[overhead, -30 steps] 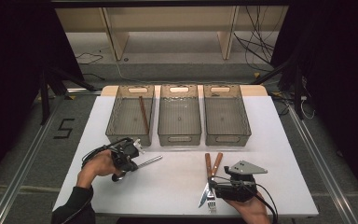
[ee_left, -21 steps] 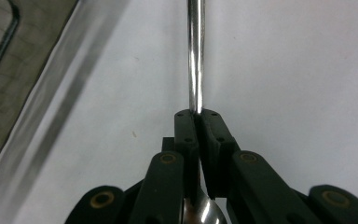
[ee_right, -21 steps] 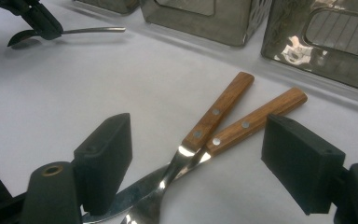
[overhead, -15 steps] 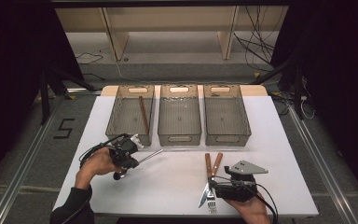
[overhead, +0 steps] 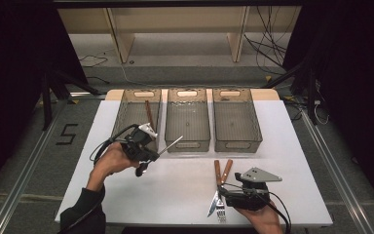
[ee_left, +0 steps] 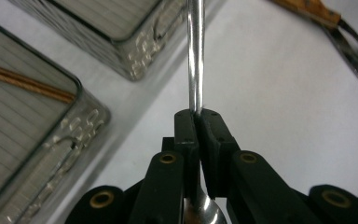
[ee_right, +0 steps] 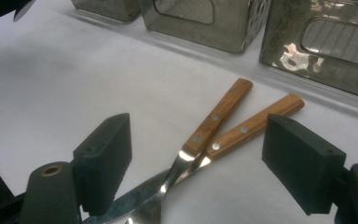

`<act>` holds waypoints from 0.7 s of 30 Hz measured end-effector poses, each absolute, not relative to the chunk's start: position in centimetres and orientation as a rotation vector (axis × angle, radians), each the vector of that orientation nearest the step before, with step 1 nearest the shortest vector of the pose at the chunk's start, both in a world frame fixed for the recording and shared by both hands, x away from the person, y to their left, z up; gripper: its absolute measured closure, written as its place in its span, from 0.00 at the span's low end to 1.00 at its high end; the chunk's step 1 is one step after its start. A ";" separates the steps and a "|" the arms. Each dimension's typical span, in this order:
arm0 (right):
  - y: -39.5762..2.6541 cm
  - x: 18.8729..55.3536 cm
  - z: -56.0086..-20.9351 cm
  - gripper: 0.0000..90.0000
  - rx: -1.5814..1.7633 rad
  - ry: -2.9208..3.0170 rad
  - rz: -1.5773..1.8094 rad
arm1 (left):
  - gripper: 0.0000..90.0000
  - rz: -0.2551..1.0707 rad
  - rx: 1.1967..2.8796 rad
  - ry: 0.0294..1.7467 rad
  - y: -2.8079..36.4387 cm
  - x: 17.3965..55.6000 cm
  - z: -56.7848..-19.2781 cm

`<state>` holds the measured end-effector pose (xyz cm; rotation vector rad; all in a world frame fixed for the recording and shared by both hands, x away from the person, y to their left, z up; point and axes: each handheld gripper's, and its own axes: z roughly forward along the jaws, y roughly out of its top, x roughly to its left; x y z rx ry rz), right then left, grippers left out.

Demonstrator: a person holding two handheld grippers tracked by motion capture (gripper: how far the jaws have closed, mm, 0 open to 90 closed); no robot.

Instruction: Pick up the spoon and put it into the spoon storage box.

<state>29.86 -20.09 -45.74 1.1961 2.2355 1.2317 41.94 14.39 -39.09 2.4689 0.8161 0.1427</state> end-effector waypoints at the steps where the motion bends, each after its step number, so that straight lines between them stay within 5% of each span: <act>1: -20.1 29.9 -45.7 0.27 1.195 2.237 1.232 | 0.95 0.142 2.462 0.819 14.2 42.2 -38.8; 21: -20.2 29.8 -45.7 0.27 1.189 2.231 1.258 | 0.95 0.164 2.334 0.949 9.8 49.8 -34.9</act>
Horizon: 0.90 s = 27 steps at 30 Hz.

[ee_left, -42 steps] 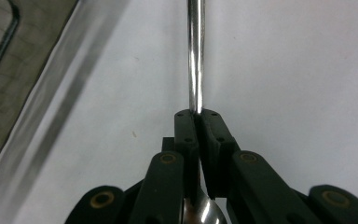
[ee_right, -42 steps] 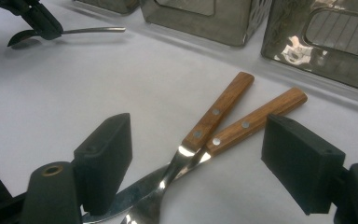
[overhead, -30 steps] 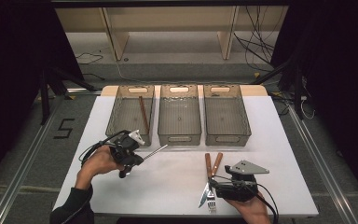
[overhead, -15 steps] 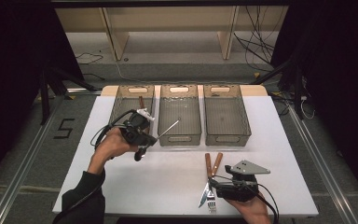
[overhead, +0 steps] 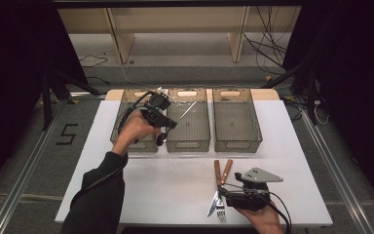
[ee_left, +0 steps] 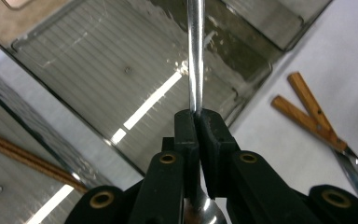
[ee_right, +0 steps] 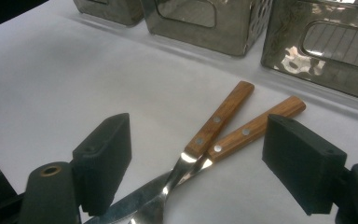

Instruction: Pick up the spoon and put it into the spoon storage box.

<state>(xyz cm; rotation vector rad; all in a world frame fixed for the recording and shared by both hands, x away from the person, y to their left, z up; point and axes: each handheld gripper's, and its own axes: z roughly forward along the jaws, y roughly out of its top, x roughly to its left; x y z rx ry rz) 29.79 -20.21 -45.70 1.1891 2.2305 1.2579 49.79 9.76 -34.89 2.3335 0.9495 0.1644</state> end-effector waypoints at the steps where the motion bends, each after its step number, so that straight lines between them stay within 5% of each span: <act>1: -20.2 29.8 -45.7 0.27 1.188 2.231 1.260 | 0.95 0.175 2.326 0.960 9.5 50.1 -34.8; 27: -20.4 29.7 -45.7 0.27 1.189 2.228 1.274 | 0.95 0.229 2.185 1.108 7.2 55.0 -36.7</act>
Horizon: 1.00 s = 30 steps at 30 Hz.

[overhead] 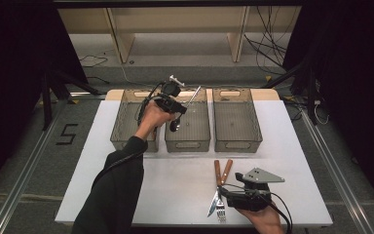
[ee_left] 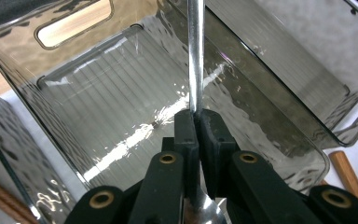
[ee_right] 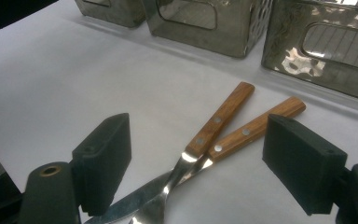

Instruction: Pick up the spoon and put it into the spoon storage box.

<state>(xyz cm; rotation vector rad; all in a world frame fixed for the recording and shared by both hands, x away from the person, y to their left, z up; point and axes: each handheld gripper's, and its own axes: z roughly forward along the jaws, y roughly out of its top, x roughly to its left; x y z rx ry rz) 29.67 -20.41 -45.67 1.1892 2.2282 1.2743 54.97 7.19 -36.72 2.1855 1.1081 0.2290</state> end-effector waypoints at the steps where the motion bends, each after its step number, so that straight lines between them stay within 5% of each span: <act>1: -20.4 29.7 -45.7 0.27 1.190 2.230 1.274 | 0.95 0.226 2.191 1.114 7.2 55.0 -36.9; 30: -20.4 29.7 -45.7 0.27 1.187 2.235 1.269 | 0.94 0.175 2.173 1.217 6.7 55.6 -40.0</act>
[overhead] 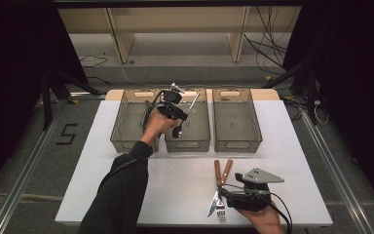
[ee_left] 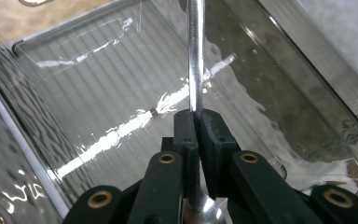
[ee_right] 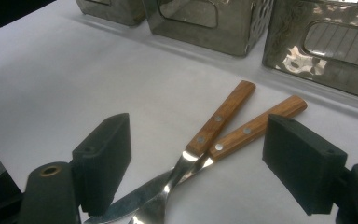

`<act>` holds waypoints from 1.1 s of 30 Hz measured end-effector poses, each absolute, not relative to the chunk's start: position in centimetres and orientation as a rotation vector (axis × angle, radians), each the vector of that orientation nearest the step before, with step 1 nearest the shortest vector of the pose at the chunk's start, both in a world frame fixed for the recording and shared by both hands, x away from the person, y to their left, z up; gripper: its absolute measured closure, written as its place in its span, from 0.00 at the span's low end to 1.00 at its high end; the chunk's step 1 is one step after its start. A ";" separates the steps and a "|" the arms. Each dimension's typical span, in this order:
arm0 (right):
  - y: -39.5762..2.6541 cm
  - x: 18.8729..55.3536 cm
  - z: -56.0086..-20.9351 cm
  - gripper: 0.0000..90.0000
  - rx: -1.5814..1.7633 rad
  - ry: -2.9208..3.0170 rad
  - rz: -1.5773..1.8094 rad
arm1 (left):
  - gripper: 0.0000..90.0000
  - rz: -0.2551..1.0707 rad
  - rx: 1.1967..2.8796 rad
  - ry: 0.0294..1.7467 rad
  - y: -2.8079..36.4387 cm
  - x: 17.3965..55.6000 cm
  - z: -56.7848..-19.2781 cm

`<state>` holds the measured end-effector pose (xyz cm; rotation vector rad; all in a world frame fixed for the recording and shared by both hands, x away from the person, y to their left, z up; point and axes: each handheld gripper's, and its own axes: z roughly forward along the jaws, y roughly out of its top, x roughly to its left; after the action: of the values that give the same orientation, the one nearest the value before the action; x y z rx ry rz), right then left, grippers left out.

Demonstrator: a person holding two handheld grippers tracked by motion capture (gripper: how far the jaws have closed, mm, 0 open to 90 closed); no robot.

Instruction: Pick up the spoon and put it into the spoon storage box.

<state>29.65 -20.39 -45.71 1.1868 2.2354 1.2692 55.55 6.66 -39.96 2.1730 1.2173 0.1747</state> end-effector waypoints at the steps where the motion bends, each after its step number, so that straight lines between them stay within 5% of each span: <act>1: -20.4 29.7 -45.7 0.27 1.186 2.236 1.269 | 0.94 0.174 2.174 1.217 6.7 55.6 -40.0; 5: -20.5 29.7 -45.7 0.27 1.188 2.235 1.269 | 0.89 0.176 2.165 1.205 6.8 55.5 -40.0; 8: -20.4 29.7 -45.7 0.27 1.186 2.233 1.270 | 0.64 0.167 2.150 1.230 6.8 55.4 -39.9; 13: -20.4 29.7 -45.8 0.27 1.190 2.236 1.269 | 0.44 0.142 2.135 1.223 7.2 55.0 -39.0; 33: -20.2 30.0 -45.9 0.28 1.219 2.256 1.209 | 0.31 0.193 2.026 1.128 11.4 46.6 -38.0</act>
<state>29.98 -20.24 -45.91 1.2192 2.2562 1.2092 46.62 11.39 -38.03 2.0257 1.1283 0.1932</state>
